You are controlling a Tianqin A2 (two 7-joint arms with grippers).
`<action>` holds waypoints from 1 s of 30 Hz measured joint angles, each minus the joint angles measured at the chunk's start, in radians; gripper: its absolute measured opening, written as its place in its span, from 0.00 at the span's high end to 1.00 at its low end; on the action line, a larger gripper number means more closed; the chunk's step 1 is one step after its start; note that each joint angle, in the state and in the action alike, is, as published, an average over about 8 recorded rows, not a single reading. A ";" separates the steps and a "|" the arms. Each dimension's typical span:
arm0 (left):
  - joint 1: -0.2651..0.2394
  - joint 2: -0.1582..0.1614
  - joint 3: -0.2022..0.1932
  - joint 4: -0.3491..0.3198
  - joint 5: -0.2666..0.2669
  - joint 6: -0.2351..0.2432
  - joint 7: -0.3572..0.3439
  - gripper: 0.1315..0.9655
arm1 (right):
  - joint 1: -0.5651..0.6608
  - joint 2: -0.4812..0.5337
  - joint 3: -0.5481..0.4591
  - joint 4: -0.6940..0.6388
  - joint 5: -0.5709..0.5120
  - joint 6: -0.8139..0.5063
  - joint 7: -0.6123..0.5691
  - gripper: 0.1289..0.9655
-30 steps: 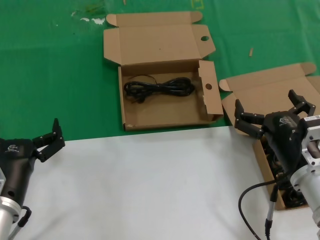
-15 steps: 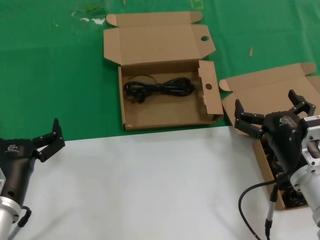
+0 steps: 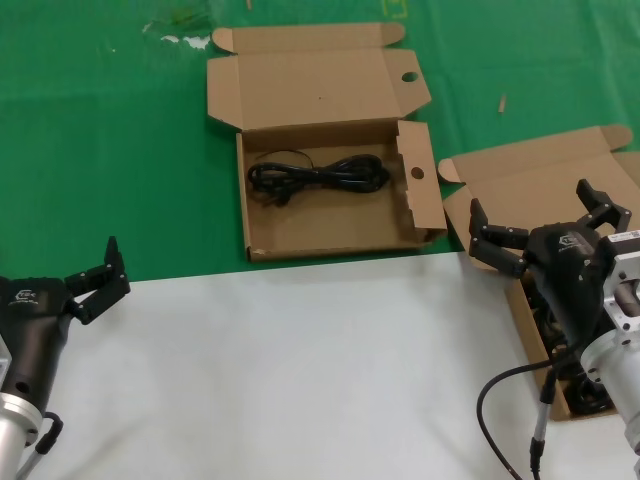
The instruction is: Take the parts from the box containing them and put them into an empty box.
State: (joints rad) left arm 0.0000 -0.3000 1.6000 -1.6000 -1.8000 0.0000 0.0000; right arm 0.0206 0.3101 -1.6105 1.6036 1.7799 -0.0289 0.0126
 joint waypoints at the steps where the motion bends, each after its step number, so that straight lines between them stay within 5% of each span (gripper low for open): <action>1: 0.000 0.000 0.000 0.000 0.000 0.000 0.000 0.00 | 0.000 0.000 0.000 0.000 0.000 0.000 0.000 0.00; 30: 0.000 0.000 0.000 0.000 0.000 0.000 0.000 0.00 | 0.000 0.000 0.000 0.000 0.000 0.000 0.000 0.00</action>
State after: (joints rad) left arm 0.0000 -0.3000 1.6000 -1.6000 -1.8000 0.0000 0.0000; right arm 0.0206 0.3101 -1.6105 1.6036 1.7799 -0.0289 0.0126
